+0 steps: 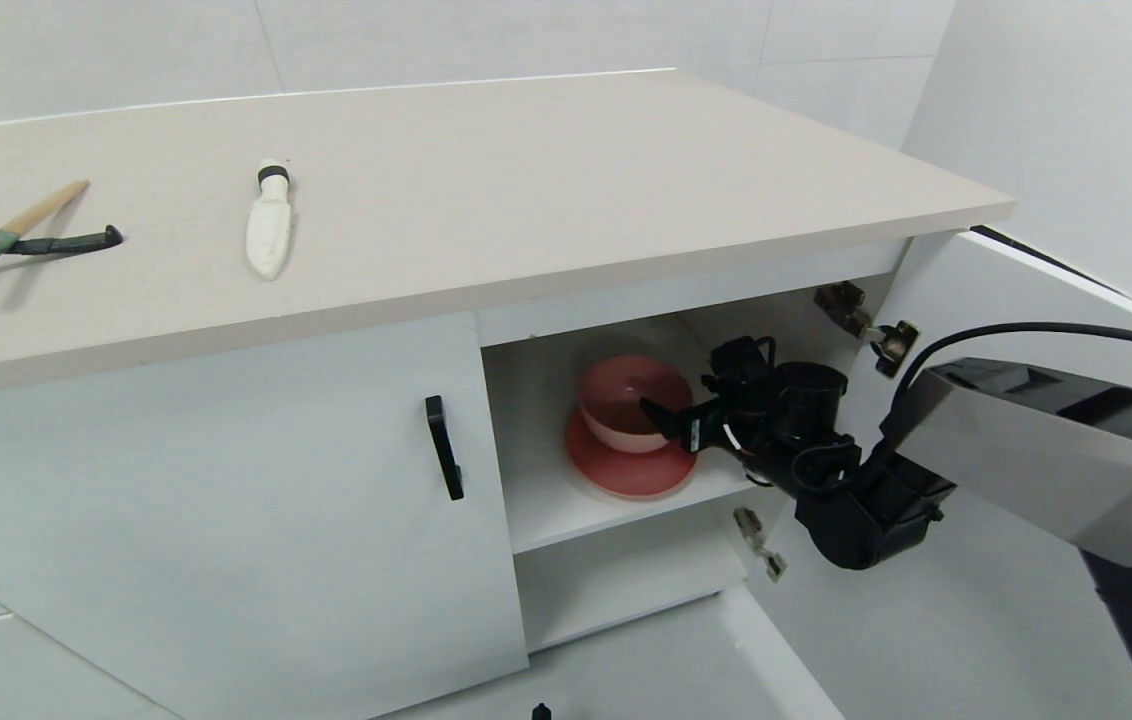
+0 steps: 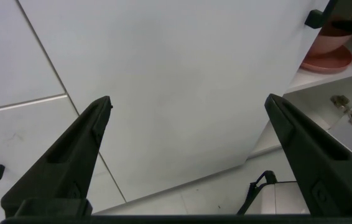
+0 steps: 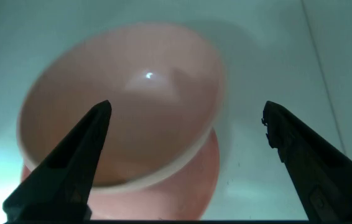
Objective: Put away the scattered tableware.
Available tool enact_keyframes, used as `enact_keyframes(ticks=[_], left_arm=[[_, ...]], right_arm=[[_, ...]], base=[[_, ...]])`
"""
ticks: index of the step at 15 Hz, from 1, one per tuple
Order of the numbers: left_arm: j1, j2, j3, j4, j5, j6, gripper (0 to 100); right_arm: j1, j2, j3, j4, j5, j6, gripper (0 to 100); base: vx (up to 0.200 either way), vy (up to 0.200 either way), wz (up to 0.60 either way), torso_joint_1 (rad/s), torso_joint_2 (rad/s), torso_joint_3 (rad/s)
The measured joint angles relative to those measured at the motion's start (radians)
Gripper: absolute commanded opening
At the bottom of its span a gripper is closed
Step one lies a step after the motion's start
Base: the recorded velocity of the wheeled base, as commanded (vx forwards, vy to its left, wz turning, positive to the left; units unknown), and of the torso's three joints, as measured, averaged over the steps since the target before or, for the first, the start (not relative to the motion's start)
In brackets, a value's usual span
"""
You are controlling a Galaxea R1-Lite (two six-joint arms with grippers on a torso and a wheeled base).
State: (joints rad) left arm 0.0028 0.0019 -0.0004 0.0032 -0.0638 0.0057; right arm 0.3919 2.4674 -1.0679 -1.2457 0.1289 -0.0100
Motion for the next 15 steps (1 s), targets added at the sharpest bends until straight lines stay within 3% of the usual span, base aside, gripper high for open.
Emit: enact_keyframes(ticks=[6, 9, 15], left_arm=[[0.000, 0.000, 0.000, 0.001, 0.000, 0.002, 100], [0.000, 0.001, 0.000, 0.001, -0.003, 0.003, 100], [0.000, 0.001, 0.000, 0.001, -0.004, 0.000, 100]], right_arm=[[0.043, -0.100, 0.109, -0.049, 0.000, -0.004, 100], [0.080, -0.188, 0.289, -0.123, -0.003, -0.040, 100], [0.161, -0.533, 0.775, -0.255, -0.006, -0.066, 100]], base=[[0.000, 0.000, 0.00, 0.000, 0.00, 0.000], [0.000, 0.000, 0.00, 0.000, 0.00, 0.000], [0.000, 0.000, 0.00, 0.000, 0.00, 0.000]])
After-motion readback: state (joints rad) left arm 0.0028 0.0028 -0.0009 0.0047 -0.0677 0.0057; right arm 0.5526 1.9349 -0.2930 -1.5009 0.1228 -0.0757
